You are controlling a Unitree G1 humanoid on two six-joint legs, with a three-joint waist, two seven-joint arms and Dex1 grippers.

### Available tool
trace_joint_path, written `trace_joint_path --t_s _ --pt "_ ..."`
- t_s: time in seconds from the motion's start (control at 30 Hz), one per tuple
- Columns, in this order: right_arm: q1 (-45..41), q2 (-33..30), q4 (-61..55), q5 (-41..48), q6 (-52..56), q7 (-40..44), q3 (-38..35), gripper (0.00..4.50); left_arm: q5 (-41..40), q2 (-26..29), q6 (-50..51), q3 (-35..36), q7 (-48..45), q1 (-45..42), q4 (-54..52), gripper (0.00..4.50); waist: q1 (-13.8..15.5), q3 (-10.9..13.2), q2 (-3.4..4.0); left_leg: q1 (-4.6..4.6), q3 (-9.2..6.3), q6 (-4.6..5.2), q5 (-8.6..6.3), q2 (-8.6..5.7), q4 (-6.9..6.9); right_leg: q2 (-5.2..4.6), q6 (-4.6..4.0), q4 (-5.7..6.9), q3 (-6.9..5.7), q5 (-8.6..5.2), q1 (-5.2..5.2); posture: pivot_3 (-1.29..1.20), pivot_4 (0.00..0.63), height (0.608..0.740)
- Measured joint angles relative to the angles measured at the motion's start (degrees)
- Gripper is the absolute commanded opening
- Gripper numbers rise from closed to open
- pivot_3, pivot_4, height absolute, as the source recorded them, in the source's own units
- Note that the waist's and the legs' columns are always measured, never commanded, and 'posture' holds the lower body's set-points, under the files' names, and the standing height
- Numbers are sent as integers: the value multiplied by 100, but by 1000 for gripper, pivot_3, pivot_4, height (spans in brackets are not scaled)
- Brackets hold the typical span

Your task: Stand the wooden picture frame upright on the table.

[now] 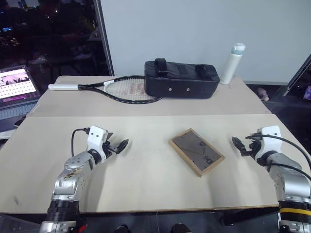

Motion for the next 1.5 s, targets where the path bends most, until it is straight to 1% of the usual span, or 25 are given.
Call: trace_joint_path --t_s 0.03,0.1,0.13,0.2,0.23,0.27,0.3,0.37,0.4,0.47,0.5,0.57,0.67,0.73,0.77,0.83,0.93,1.03,1.07,1.13,1.23,1.4,1.5 --pt "0 0 0 0 0 0 0 4438 0 0 0 0 0 0 0 4500 0 0 0 0 0 0 0 0 0 0 0 0 0 0 0 0 150 709" --pt "-69 -88 158 -11 -53 82 51 4500 -149 85 107 -2 -226 1 -10 3985 -7 1 -1 -1 0 0 0 0 4 0 0 1 0 0 0 0 150 709" --pt "-158 -285 343 -105 -139 207 177 4227 -385 255 361 -11 -543 1 -85 3762 -15 2 0 -3 1 0 0 -1 6 -1 0 3 1 0 -3 0 150 709" --pt "-305 -752 595 -310 -294 434 340 3792 -711 631 774 -35 -1042 -39 -322 3090 -11 3 1 -6 0 0 0 -1 9 -1 9 6 0 -8 -7 0 150 709" --pt "-446 -971 718 -458 -393 538 478 3511 -763 801 979 -102 -1210 -145 -402 2750 -11 3 1 -5 0 0 0 -1 10 -1 13 5 -1 -11 -7 0 150 709" --pt "-607 -1124 850 -622 -516 625 644 3132 -819 914 1189 -206 -1326 -262 -483 2321 -11 3 0 -2 -2 0 0 -1 13 0 15 4 -2 -12 0 0 150 709" --pt "-765 -1225 991 -765 -617 695 804 2813 -848 967 1390 -364 -1423 -390 -572 2028 -13 3 0 1 -2 0 0 -1 14 -1 17 2 -2 -13 6 0 150 709" --pt "-1009 -1260 1215 -947 -760 807 1069 2075 -886 994 1632 -695 -1598 -524 -757 1265 -21 3 0 7 -4 0 -1 -1 15 -1 18 -1 -4 -14 15 0 150 709" --pt "-1143 -1261 1381 -1055 -829 902 1242 1816 -884 1004 1721 -887 -1690 -557 -832 994 -31 3 0 9 -4 0 -1 -1 14 -1 18 -1 -4 -14 17 0 150 709" --pt "-1399 -1259 1774 -1244 -962 1152 1626 974 -887 935 1916 -1341 -1825 -658 -979 213 -28 3 -1 10 -6 0 -1 -1 13 -1 16 0 -5 -15 19 0 150 709" --pt "-1508 -1259 1961 -1309 -989 1274 1762 727 -883 838 1987 -1431 -1816 -732 -960 0 -23 4 -1 11 -8 0 -1 -1 13 -1 16 -1 -8 -15 23 0 150 709" --pt "-1856 -1179 2537 -1461 -1106 1552 2053 15 -851 456 2117 -1680 -1724 -1055 -810 0 -15 5 -2 11 -11 1 -1 -3 24 -1 17 -1 -10 -15 28 0 150 709" --pt "-2207 -958 2960 -1474 -1267 1793 2182 15 -669 151 2123 -2043 -1635 -1392 -671 0 -18 4 -2 12 -23 1 -1 -7 22 -1 18 -3 -13 -16 38 0 150 709" --pt "-2214 -959 3006 -1441 -1242 2135 2239 15 -438 -6 2085 -2280 -1558 -1524 -495 0 -9 4 -2 15 -35 2 -2 -9 18 -1 15 -4 -23 -21 48 0 150 709" --pt "-2157 -942 2901 -1252 -1086 2559 2245 15 -208 -162 2068 -2596 -1496 -1621 -338 0 -5 4 -2 14 -42 3 -3 -12 18 -2 16 -6 -27 -23 52 0 150 709" --pt "-2051 -867 2611 -1038 -815 2997 2273 15 -27 -377 2081 -2923 -1430 -1648 -231 0 -7 4 -2 11 -52 3 -3 -18 18 -4 16 -4 -28 -24 53 0 150 709" --pt "-1731 -873 1927 -764 -316 3483 2279 15 94 -427 2131 -3099 -1385 -1646 -226 0 -13 4 -1 10 -67 3 -3 -20 19 -4 15 2 -36 -25 53 0 150 709" --pt "-1408 -877 1231 -418 241 3714 2220 15 185 -340 2125 -3054 -1346 -1613 -225 0 -16 4 -1 11 -76 2 -2 -22 23 -3 16 6 -41 -26 56 0 150 709" --pt "-1175 -868 727 -153 604 3815 2183 15 185 -242 2112 -2919 -1344 -1527 -225 0 -19 4 -1 11 -77 2 -2 -22 23 -3 16 6 -41 -26 55 0 150 709" --pt "-987 -824 310 69 896 3880 2181 15 179 -94 2104 -2735 -1349 -1442 -222 0 -37 4 0 12 -80 2 -2 -21 23 -3 15 7 -43 -28 55 0 150 709" --pt "-764 -599 -376 350 1381 3810 2189 15 130 327 2100 -2284 -1394 -1245 -249 0 -53 4 0 13 -84 2 -2 -21 23 -3 14 9 -46 -28 55 0 150 709" --pt "-727 -56 -938 519 1687 3505 2434 15 -45 1124 2151 -1716 -1667 -769 -518 0 -56 4 0 12 -90 2 -3 -20 22 -4 7 8 -57 -32 56 0 150 709" --pt "-738 258 -947 567 1776 3373 2545 15 -71 1352 2181 -1535 -1736 -575 -631 0 -22 4 0 9 -92 2 -3 -20 24 -7 7 7 -64 -33 58 0 150 709"
